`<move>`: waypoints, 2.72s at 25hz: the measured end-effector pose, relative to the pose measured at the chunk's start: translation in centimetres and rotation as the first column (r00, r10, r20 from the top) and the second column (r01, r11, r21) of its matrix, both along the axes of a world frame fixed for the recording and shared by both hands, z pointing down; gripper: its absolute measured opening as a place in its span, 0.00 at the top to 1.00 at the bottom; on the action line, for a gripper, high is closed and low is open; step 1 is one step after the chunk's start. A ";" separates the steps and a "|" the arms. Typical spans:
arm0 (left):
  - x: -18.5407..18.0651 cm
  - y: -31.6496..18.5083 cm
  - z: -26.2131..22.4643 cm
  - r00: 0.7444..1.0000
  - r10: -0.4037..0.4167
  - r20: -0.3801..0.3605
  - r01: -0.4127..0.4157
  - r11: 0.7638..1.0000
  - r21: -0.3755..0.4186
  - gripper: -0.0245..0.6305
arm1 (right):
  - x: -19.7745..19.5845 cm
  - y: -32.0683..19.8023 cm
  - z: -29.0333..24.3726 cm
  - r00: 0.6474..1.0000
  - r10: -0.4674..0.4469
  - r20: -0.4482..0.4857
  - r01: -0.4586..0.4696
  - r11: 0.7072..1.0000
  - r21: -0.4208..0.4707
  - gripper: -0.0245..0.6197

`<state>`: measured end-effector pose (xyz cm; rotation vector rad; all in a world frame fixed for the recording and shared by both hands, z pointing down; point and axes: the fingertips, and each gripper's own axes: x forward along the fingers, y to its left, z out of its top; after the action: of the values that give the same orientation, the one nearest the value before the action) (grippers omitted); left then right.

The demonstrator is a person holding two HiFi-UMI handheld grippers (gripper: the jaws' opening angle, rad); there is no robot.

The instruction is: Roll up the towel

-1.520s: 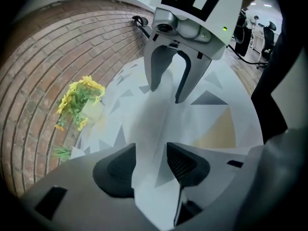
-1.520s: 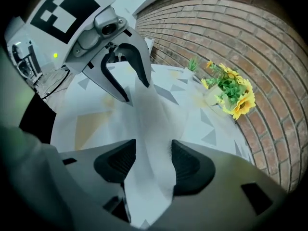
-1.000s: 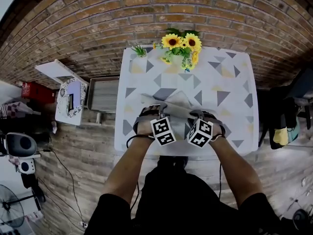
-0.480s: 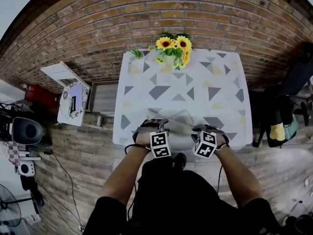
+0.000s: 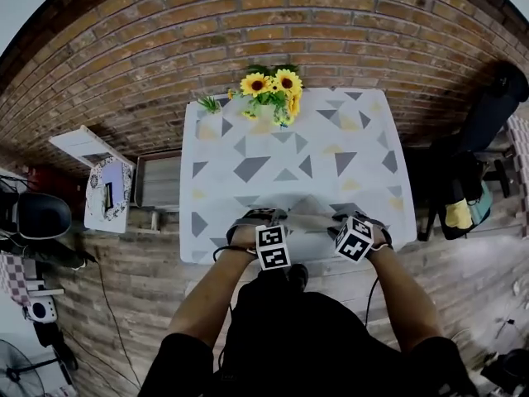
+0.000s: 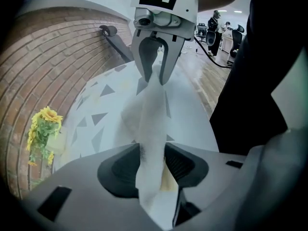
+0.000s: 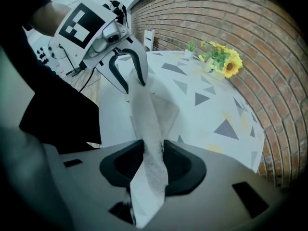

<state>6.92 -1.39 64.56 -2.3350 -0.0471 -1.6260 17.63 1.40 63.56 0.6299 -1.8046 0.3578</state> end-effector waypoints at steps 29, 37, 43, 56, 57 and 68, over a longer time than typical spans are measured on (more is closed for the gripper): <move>6.9 -5.2 -1.9 0.992 0.103 -0.074 -0.100 0.994 0.042 0.69 | 2.0 -9.1 -2.4 0.982 0.170 0.087 -0.180 0.975 0.133 0.72; 6.9 -7.4 -2.8 0.991 0.032 -0.129 -0.032 0.999 0.003 0.69 | -1.6 -7.7 -0.5 0.999 -0.036 -0.009 0.037 0.991 0.132 0.64; 6.4 -8.2 -3.6 0.988 0.039 -0.150 -0.038 0.999 0.010 0.69 | -0.3 -10.0 -0.7 0.998 0.058 -0.015 -0.055 0.990 0.131 0.67; 4.1 -10.1 -1.0 0.987 0.043 -0.152 -0.051 0.997 -0.051 0.72 | -0.9 -12.7 -0.9 0.978 0.211 -0.003 -0.210 0.974 0.081 0.74; 4.1 -10.3 -0.9 0.987 0.041 -0.158 -0.050 0.997 -0.054 0.72 | -0.8 -12.8 -0.7 0.975 0.223 -0.006 -0.222 0.971 0.083 0.74; 2.7 -12.9 -8.1 0.865 -0.297 -0.404 0.253 0.954 -0.159 0.75 | -0.5 -13.7 -6.3 0.905 0.316 0.285 -0.364 0.922 0.134 0.80</move>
<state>9.60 -14.33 56.51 -2.8309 0.3202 -1.2036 17.12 -12.30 57.26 1.0804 -1.9906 0.5325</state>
